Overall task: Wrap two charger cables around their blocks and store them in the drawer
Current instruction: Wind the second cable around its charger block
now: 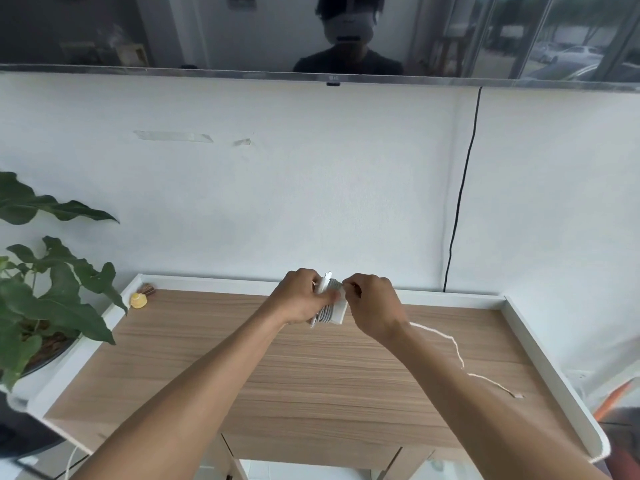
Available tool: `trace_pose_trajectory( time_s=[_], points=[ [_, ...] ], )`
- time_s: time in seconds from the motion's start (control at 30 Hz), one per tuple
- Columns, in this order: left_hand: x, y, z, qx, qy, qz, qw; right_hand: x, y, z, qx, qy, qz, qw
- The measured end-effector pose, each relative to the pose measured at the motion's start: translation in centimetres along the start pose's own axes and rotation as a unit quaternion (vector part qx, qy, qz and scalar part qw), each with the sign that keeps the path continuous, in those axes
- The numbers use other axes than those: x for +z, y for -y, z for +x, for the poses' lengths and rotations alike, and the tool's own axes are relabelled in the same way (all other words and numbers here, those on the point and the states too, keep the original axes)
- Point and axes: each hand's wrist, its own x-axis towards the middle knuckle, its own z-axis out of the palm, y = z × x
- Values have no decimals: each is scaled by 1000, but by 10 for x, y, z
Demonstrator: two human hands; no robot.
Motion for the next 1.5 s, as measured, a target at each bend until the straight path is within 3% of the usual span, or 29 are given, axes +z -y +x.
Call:
trace_pose_trajectory(
  time_s=[0.1, 0.2, 0.3, 0.4, 0.5, 1.13, 1.33, 1.5],
  points=[
    [2, 1, 1, 14, -20, 81, 996, 3, -3, 4, 103, -14, 117, 988],
    [5, 0, 6, 3, -39, 64, 997, 6, 3, -2, 85, -36, 134, 987],
    [4, -1, 10, -36, -27, -81, 996, 9, 8, -9, 14, -59, 131, 989],
    [0, -7, 8, -64, 16, -236, 969, 9, 5, -14, -32, -86, 145, 985],
    [-3, -14, 5, -79, 33, -310, 947, 8, 4, -19, -55, -106, 154, 981],
    [-1, -18, 6, -75, 18, -306, 949, 21, -12, -34, -130, -118, 88, 981],
    [-1, -14, 8, -71, -4, -351, 934, 28, -31, -48, -56, -111, 199, 972],
    [-1, -23, 1, 1, 62, -333, 941, 23, -38, -42, 0, -100, 227, 969]
  ],
)
